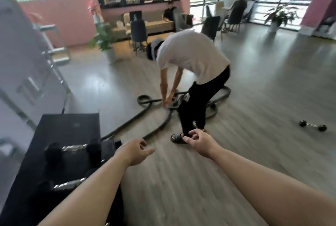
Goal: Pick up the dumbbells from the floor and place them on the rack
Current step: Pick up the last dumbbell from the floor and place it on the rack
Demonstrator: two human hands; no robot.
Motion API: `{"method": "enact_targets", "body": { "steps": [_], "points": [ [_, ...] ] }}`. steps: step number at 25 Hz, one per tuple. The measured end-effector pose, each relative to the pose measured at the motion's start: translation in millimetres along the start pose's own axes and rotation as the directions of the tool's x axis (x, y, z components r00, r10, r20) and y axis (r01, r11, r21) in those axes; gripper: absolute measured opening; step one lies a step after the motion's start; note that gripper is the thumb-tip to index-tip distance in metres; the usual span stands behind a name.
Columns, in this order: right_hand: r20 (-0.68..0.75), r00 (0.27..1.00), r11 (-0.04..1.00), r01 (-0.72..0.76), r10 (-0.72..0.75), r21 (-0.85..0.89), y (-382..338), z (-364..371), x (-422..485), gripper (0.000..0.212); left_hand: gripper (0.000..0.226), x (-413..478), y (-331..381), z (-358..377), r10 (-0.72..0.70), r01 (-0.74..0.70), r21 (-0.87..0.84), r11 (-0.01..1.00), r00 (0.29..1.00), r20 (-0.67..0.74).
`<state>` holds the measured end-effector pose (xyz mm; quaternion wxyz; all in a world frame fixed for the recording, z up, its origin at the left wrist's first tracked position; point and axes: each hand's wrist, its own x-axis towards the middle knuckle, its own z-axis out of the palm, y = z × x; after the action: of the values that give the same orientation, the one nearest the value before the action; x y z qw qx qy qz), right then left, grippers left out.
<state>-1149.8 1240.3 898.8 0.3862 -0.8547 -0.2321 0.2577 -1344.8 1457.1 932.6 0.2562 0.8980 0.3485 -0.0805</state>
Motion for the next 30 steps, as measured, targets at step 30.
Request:
{"method": "enact_targets", "body": {
  "steps": [30],
  "points": [
    [-0.563,0.636,0.849,-0.418,0.527,0.323,386,-707,205,0.032,0.046,493,805,228,0.497,-0.410,-0.339,0.847,0.837,0.228]
  ]
}}
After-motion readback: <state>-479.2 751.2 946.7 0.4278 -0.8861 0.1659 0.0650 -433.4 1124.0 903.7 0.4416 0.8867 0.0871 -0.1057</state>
